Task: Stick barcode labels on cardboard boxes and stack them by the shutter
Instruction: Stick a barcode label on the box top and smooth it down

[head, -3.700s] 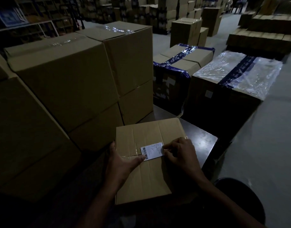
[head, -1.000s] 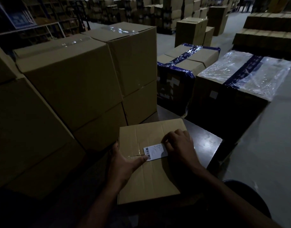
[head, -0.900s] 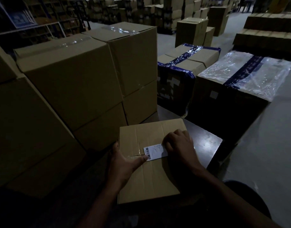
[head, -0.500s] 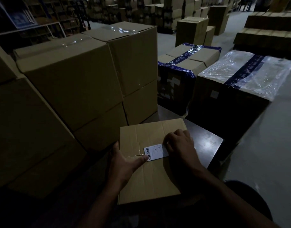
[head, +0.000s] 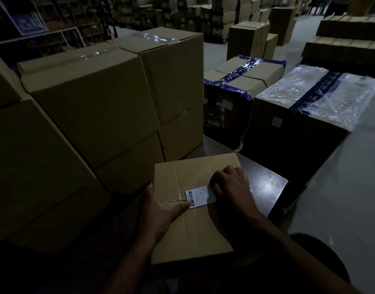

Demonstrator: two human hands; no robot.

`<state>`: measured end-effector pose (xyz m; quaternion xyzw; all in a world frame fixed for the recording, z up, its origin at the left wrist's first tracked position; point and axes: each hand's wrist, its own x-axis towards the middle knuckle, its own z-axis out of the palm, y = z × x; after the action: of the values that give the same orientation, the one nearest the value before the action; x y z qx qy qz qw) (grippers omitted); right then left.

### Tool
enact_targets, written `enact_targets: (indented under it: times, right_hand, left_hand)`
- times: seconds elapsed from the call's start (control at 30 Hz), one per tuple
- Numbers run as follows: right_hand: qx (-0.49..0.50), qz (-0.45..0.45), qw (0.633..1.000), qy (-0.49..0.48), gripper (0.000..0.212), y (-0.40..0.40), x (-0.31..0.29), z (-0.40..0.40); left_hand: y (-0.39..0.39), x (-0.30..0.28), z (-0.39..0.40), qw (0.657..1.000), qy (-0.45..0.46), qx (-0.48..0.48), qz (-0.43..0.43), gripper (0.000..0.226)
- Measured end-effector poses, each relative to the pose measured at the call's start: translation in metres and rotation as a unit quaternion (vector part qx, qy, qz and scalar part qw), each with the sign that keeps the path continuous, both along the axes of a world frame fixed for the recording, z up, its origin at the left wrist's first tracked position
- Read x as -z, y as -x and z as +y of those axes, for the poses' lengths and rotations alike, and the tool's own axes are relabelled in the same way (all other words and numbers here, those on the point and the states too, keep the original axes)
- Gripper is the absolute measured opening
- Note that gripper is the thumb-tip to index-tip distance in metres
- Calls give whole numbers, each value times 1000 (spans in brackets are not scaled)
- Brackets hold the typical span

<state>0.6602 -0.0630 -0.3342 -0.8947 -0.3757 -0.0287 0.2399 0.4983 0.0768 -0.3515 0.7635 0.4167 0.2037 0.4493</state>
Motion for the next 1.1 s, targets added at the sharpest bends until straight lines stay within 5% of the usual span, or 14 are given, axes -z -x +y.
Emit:
enact_targets:
  times: [0.67,0.8,0.97,1.1]
  right_hand:
    - [-89,127,984,91,38,-22,-19,16]
    - [-86,144,986,21,24,-21,-21,11]
    - [-103,92,987,81,13,-21,-18,11]
    - [-143,187,970,59,17,-25,-28,10]
  left_hand:
    - [-1,0,1,1000,5,-6,0,127]
    - [0,0,1,1000,11,-3,0,128]
    - [-2,-1,0,1000,15,-2,-9,126]
    - [-2,-1,0,1000,16,-5,-1,125]
